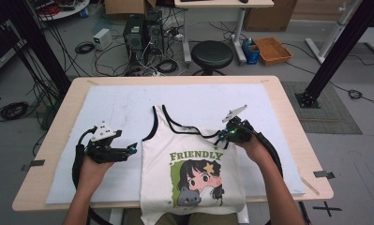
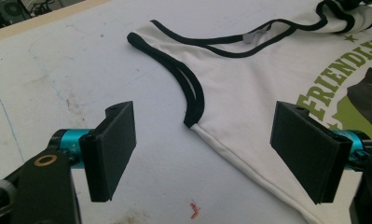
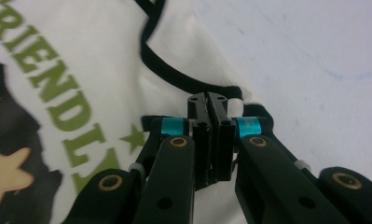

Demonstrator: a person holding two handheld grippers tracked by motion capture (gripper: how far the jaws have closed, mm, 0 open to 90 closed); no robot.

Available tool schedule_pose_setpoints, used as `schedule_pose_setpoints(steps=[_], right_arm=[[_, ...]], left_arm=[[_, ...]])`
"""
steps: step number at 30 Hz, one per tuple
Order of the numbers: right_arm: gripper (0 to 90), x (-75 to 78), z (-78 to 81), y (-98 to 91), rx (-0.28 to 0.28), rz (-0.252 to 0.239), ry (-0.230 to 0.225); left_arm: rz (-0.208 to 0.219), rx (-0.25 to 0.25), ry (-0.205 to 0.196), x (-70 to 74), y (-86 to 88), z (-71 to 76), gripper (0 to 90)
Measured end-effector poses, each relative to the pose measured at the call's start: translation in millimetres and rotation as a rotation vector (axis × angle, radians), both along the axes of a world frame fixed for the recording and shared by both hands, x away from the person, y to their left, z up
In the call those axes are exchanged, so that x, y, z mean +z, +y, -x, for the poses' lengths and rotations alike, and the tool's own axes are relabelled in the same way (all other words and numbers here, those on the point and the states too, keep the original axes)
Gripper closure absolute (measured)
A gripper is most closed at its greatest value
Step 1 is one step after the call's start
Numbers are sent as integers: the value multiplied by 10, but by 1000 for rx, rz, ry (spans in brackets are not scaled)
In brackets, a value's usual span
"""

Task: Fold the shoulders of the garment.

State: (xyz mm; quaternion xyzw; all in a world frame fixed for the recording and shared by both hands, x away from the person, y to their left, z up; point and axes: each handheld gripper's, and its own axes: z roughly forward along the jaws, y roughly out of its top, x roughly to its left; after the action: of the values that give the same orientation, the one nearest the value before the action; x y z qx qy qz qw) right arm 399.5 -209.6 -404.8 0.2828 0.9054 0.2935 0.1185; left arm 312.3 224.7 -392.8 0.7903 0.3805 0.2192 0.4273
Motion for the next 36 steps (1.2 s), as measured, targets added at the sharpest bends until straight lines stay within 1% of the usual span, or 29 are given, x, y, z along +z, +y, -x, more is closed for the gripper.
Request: schedule_pose_setpoints(steps=[1, 2, 4, 5, 6, 7, 8, 9, 10, 11, 12, 13, 14, 15, 16, 17, 18, 19, 20, 22, 23, 25, 26, 29, 31, 33, 34, 35, 36], right_arm=[[899, 62, 104, 1, 53, -35, -39], [899, 84, 159, -5, 82, -45, -57], [899, 103, 284, -18, 141, -62, -73], [898, 98, 343, -25, 158, -54, -74], [895, 85, 398, -32, 174, -40, -65], [859, 64, 447, -41, 185, -32, -44], [740, 37, 477, -55, 192, -22, -23], [675, 15, 495, -68, 179, -12, 4], [659, 1, 513, -87, 173, -12, 12], [617, -4, 532, -118, 173, -39, -5], [571, 2, 533, -155, 164, -82, -15], [509, 18, 523, -191, 138, -113, -21], [509, 18, 523, -191, 138, -113, -21], [438, 73, 504, -279, 59, -175, -70], [413, 84, 499, -306, 40, -202, -88], [368, 91, 497, -327, 7, -224, -112], [339, 88, 490, -336, -25, -228, -137], [338, 75, 477, -336, -49, -225, -154], [339, 56, 467, -329, -61, -218, -156], [339, 9, 454, -308, -73, -204, -150], [338, -12, 446, -302, -68, -202, -149], [338, -34, 449, -299, -70, -202, -141], [338, -38, 450, -302, -69, -203, -145], [337, -32, 469, -308, -72, -210, -154], [333, -30, 476, -313, -72, -216, -163], [325, -33, 486, -318, -75, -216, -158], [322, -33, 493, -321, -79, -216, -157], [322, -32, 494, -329, -76, -214, -164], [322, -29, 506, -332, -81, -217, -158]], left_arm=[[6, 4, 4, -9, -19, -16, 223], [-5, -1, 8, -3, -17, -27, 223], [2, 2, 12, 8, -40, -55, 223], [-10, -3, 14, 26, -48, -75, 223], [-8, -1, 11, 43, -66, -98, 223], [-6, 7, 10, 64, -86, -129, 225], [-8, 21, 10, 89, -108, -171, 226], [-17, 41, 10, 117, -134, -224, 226], [-16, 59, 18, 142, -165, -288, 226], [-19, 65, 26, 171, -192, -361, 226], [-9, 68, 37, 197, -222, -440, 226], [-5, 66, 47, 220, -249, -525, 226], [-5, 66, 47, 220, -249, -525, 226], [11, 71, 60, 239, -296, -630, 226], [7, 64, 75, 257, -349, -787, 226], [8, 67, 87, 263, -378, -879, 226], [14, 70, 101, 259, -405, -971, 227], [18, 69, 119, 254, -430, -1058, 232], [16, 75, 135, 242, -454, -1141, 245], [-11, 86, 163, 209, -500, -1288, 263], [-22, 93, 176, 182, -528, -1354, 263], [-51, 108, 196, 124, -571, -1464, 264], [-56, 115, 203, 90, -587, -1509, 270], [-72, 141, 221, -52, -644, -1608, 289], [-100, 176, 234, -165, -670, -1663, 289], [-92, 192, 240, -249, -702, -1703, 290], [-98, 193, 231, -272, -724, -1716, 291], [-110, 192, 219, -291, -748, -1724, 296], [-127, 190, 212, -312, -769, -1731, 310]])
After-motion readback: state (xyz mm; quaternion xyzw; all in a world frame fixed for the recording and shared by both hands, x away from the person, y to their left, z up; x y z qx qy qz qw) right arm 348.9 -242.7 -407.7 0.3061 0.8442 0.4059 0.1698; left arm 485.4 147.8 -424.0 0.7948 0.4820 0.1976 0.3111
